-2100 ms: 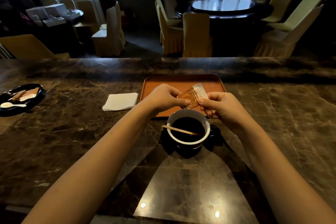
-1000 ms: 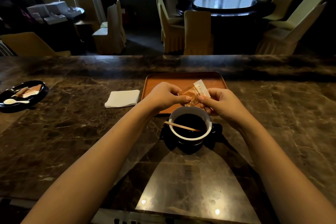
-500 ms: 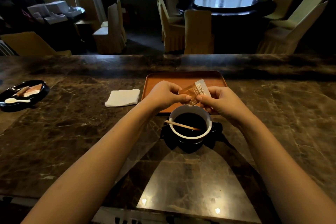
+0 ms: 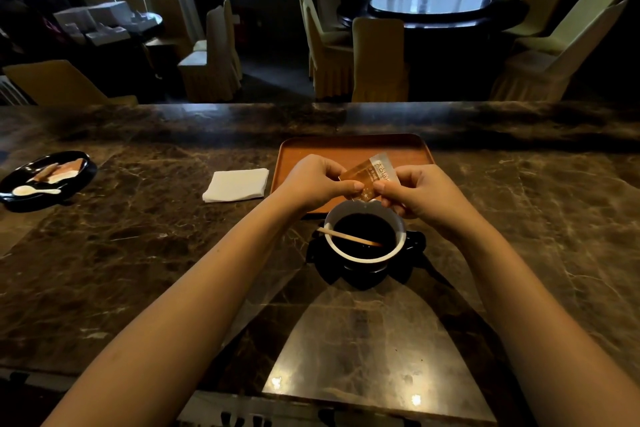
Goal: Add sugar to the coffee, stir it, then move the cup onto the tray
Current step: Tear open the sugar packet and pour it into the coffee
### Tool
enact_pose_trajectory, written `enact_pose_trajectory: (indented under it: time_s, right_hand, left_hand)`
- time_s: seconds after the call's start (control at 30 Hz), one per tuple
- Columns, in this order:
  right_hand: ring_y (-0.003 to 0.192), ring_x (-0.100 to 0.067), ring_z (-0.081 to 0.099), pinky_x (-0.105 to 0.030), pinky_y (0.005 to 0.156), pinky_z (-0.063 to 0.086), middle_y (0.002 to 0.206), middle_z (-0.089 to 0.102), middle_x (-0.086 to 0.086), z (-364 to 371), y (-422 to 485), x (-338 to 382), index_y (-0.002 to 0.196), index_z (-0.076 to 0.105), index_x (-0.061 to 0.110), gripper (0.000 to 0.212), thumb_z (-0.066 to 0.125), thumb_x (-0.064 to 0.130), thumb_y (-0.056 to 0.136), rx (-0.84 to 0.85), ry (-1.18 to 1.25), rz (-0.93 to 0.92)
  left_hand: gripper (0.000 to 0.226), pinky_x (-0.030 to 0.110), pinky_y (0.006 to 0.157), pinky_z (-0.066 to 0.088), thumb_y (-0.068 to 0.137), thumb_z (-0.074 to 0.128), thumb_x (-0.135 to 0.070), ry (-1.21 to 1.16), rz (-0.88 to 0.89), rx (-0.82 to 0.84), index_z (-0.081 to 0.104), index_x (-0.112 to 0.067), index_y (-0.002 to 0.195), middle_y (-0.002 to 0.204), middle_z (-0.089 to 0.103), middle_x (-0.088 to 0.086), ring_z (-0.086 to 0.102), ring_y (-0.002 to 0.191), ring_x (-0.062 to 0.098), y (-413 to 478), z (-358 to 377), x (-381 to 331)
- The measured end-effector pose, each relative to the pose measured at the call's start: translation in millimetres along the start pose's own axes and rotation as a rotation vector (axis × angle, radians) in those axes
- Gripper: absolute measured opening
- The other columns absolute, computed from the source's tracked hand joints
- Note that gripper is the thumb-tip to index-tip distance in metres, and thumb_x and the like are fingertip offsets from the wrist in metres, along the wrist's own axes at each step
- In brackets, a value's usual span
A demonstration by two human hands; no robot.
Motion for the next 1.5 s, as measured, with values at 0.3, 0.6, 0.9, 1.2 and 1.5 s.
enact_pose_trajectory:
  time_s: [0.3,0.6,0.9,1.2,1.5]
  right_hand:
    - [0.049,-0.004,0.057,-0.012,0.046,0.047,0.058,0.067,0.004,-4.2,3.2,0.2,0.08,0.069,0.014,0.012,0.065,0.025,0.083,-0.049,-0.066,-0.012]
    - [0.055,-0.003,0.062,-0.014,0.051,0.05,0.066,0.071,0.01,-3.0,0.6,-0.4,0.089,0.067,0.023,0.006,0.063,0.024,0.085,-0.042,-0.013,-0.02]
    - [0.051,-0.002,0.06,-0.014,0.05,0.051,0.063,0.072,0.007,-4.1,0.3,-3.7,0.088,0.065,0.014,0.005,0.063,0.018,0.085,-0.075,0.027,0.024]
    - [0.046,-0.001,0.058,-0.012,0.045,0.046,0.06,0.071,0.005,-7.6,-3.6,1.9,0.087,0.067,0.013,0.005,0.063,0.017,0.085,-0.099,0.031,0.019]
    - [0.05,-0.002,0.059,-0.015,0.048,0.049,0.063,0.071,0.005,-7.2,-4.7,-1.7,0.09,0.067,0.016,0.008,0.061,0.019,0.087,-0.113,0.098,0.028]
  left_hand:
    - [0.008,0.024,0.071,0.043,0.078,0.067,-0.025,-0.007,0.021,0.013,0.068,-0.019,0.073,0.071,0.063,-0.006,0.056,0.073,0.009,-1.9,0.2,-6.3]
    - [0.01,0.023,0.071,0.044,0.079,0.066,-0.025,-0.021,0.008,-0.021,0.07,-0.016,0.078,0.077,0.067,-0.003,0.059,0.075,0.007,0.7,-4.6,-2.4]
    - [0.009,0.026,0.077,0.046,0.078,0.067,-0.023,-0.061,0.015,-0.041,0.07,-0.015,0.08,0.079,0.067,-0.002,0.06,0.081,0.012,-0.5,-2.5,-2.1]
    - [0.006,0.024,0.073,0.047,0.079,0.066,-0.024,-0.023,0.027,-0.081,0.069,-0.019,0.079,0.08,0.067,-0.004,0.061,0.079,0.011,1.6,-3.4,-1.5]
    - [0.013,0.025,0.077,0.046,0.079,0.066,-0.019,-0.032,0.016,0.004,0.068,-0.011,0.09,0.092,0.069,0.006,0.063,0.088,0.018,-0.9,2.0,-3.3]
Point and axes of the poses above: each hand's wrist, its own y-axis towards the middle knuckle, its own z-axis out of the palm, x = y × z, the point moved 7 cm from there along y, towards the middle knuckle
